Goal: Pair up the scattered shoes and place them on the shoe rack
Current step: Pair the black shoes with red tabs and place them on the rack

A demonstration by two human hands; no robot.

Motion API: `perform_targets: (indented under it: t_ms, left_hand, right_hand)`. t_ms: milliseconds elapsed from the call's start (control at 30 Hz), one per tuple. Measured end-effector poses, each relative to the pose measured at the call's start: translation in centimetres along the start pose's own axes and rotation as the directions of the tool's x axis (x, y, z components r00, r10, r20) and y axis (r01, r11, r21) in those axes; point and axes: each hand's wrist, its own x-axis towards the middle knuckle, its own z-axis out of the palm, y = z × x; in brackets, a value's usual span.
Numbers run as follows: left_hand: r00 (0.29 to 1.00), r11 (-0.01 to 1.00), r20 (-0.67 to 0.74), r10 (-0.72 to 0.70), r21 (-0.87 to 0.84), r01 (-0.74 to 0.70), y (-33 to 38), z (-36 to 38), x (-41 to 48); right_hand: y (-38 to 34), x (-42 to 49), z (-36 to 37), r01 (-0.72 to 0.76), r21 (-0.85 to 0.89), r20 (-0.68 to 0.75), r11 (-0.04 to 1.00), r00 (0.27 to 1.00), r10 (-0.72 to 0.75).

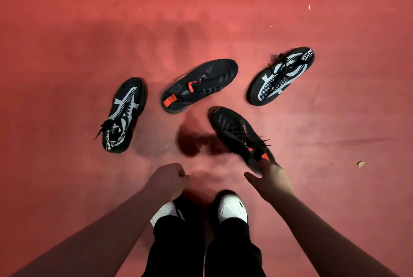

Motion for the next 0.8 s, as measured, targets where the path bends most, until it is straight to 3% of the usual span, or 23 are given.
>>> perform_targets:
  t_ms: [333, 433, 500, 567, 633, 667, 800]
  left_hand:
    - [0.999, 0.993, 0.015, 0.043, 0.108, -0.044, 2.2, 1.0, 1.6]
    - [0.986, 0.991, -0.155, 0.065, 0.126, -0.045, 1.8, 0.5, 3.6]
    - [0.938, 0.989, -0.333, 0.092, 0.144, -0.046, 1.9, -0.6, 6.6]
    - [0.831, 0.971, -0.537, 0.149, 0.237, -0.021, 2.2, -2.2, 9.8]
    - [0.688, 0.960, -0.700, 0.191, 0.279, 0.017, 2.8, -3.9, 12.2]
    - [0.677, 0.967, -0.716, 0.169, 0.252, 0.026, 2.8, -4.5, 13.8]
    - [0.874, 0.998, -0.482, -0.057, -0.037, 0.044, 2.1, -6.6, 20.1]
  right_hand:
    - [1.1, 2.0, -0.1, -0.101, -0.071, 0.066, 0.992, 0.992, 0.105]
    - [1.7, 3.2, 0.8, -0.140, -0.036, 0.013, 0.989, 0.990, 0.141]
    - [2.4, 5.1, 1.4, -0.127, -0.020, -0.072, 0.992, 0.989, 0.125]
    - [2.8, 7.7, 2.1, -0.107, -0.023, -0.142, 0.994, 0.985, 0.102]
    - [3.0, 9.9, 2.4, -0.086, -0.010, -0.121, 0.996, 0.989, 0.084]
    - [3.1, 10.8, 2.6, -0.066, -0.004, -0.087, 0.998, 0.994, 0.066]
    - [3.7, 12.6, 3.5, -0.066, 0.045, -0.116, 0.997, 0.991, 0.071]
